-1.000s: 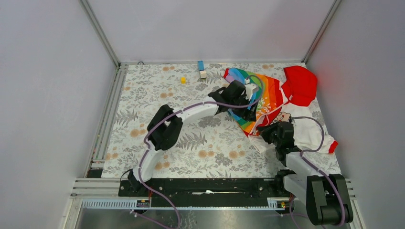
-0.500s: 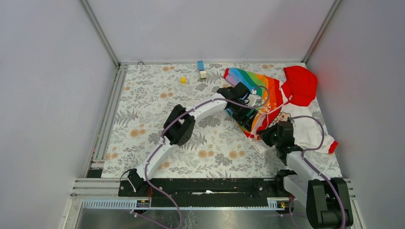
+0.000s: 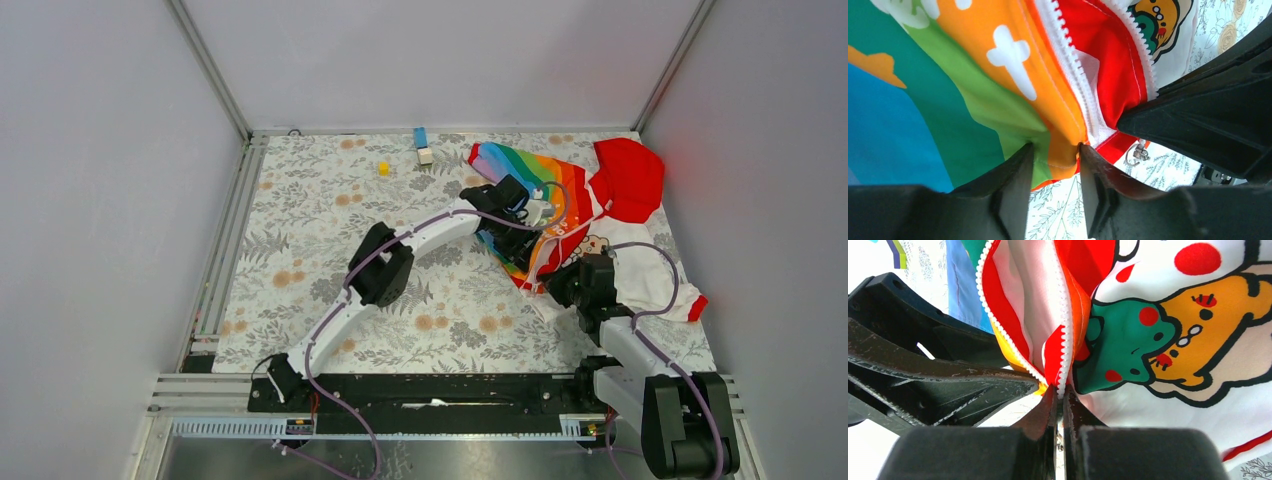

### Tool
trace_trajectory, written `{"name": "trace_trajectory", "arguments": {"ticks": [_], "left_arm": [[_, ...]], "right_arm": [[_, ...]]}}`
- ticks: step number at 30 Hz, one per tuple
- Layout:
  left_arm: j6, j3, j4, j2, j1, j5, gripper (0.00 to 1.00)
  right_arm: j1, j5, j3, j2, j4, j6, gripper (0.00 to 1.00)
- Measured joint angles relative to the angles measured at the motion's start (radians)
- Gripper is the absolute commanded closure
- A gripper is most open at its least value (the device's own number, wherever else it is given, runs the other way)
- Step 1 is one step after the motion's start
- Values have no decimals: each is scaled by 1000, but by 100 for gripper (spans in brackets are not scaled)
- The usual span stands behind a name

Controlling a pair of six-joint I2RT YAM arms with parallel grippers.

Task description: Zip up the jacket

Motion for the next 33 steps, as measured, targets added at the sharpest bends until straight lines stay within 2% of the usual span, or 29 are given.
{"name": "trace_trajectory", "arguments": {"ticks": [5, 9, 18, 23, 33], "left_arm": [[-26, 0, 27, 1, -14, -13, 100], [-42, -52, 106, -15, -20, -28, 100], [-74, -498, 416, -304, 6, -18, 100], [-99, -555, 545, -387, 28, -6, 100], [-178, -635, 649, -393, 32, -17, 100]], "right_arm": [[0, 0, 0, 3, 0, 0, 100], [0, 0, 0, 18, 3, 2, 100], [8, 14, 3, 138, 134, 63, 100], [48, 36, 8, 234, 226, 90, 100], [72, 131, -66, 164, 397, 126, 100]]}}
